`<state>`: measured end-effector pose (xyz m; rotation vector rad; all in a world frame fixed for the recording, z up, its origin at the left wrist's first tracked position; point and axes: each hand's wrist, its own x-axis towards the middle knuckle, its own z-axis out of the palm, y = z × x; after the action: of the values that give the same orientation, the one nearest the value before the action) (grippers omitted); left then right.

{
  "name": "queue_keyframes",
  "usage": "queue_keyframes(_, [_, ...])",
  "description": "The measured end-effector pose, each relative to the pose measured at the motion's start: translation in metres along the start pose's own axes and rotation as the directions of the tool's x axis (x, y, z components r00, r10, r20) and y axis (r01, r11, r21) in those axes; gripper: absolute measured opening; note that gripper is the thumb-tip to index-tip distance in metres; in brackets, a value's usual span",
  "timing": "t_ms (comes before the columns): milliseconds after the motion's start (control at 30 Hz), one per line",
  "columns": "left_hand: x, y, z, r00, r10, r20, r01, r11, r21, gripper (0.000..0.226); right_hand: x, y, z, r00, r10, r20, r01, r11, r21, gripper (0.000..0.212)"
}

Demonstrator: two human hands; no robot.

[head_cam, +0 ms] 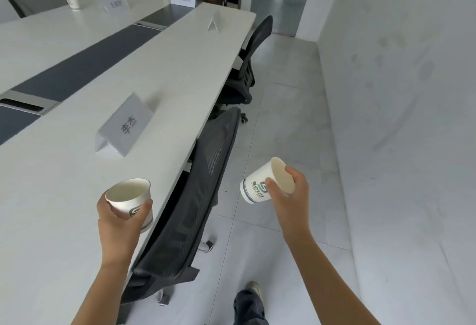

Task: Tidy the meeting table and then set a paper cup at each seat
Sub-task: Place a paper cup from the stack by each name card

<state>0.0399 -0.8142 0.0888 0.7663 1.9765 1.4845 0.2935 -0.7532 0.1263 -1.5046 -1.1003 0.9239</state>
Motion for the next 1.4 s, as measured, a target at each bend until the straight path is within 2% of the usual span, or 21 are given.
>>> queue_keyframes(100, [0.005, 0.011, 0.034, 1.0, -0.011, -0.017, 0.011, 1.0, 0.007, 0.064, 0.039, 0.007, -0.013, 0.999, 0.005, 0.05, -0.003, 0.999, -0.046, 0.049])
queue_keyframes(267, [0.006, 0.033, 0.071, 0.999, 0.046, -0.001, -0.046, 0.992, 0.121, 0.068, 0.106, 0.018, -0.031, 0.99, -0.019, 0.142, 0.04, 0.989, -0.142, 0.054])
queue_keyframes(400, [0.005, 0.039, 0.067, 0.995, -0.004, -0.102, 0.017, 0.991, 0.133, 0.069, 0.149, 0.028, -0.026, 0.975, -0.04, 0.22, 0.087, 0.974, -0.208, 0.057])
queue_keyframes(500, [0.003, 0.042, 0.067, 0.986, -0.021, -0.166, 0.047, 0.987, 0.154, 0.069, 0.172, 0.032, -0.016, 0.961, -0.082, 0.264, 0.148, 0.959, -0.241, 0.058])
queue_keyframes(667, [0.013, 0.043, 0.087, 0.989, -0.059, -0.138, 0.084, 0.979, 0.188, 0.069, 0.212, 0.039, 0.011, 0.927, -0.155, 0.34, 0.263, 0.918, -0.297, 0.058])
queue_keyframes(833, [0.058, 0.04, 0.105, 0.984, -0.084, -0.154, 0.114, 0.973, 0.199, 0.073, 0.255, 0.028, 0.037, 0.914, -0.169, 0.368, 0.297, 0.898, -0.324, 0.058])
queue_keyframes(933, [0.094, 0.039, 0.123, 0.978, -0.052, -0.203, 0.095, 0.973, 0.21, 0.075, 0.287, 0.007, 0.066, 0.897, -0.21, 0.388, 0.355, 0.866, -0.352, 0.059])
queue_keyframes(1067, [0.138, 0.034, 0.144, 0.957, -0.047, -0.286, 0.1, 0.98, 0.172, 0.076, 0.318, -0.024, 0.131, 0.773, -0.292, 0.563, 0.522, 0.797, -0.303, 0.059])
queue_keyframes(1300, [0.175, 0.019, 0.152, 0.897, -0.087, -0.434, 0.149, 0.982, 0.112, 0.077, 0.309, -0.019, 0.245, 0.548, -0.25, 0.798, 0.674, 0.698, -0.244, 0.064])
queue_keyframes(1400, [0.18, 0.016, 0.156, 0.888, -0.098, -0.449, 0.157, 0.983, 0.095, 0.078, 0.302, -0.012, 0.274, 0.45, -0.22, 0.865, 0.735, 0.641, -0.22, 0.064])
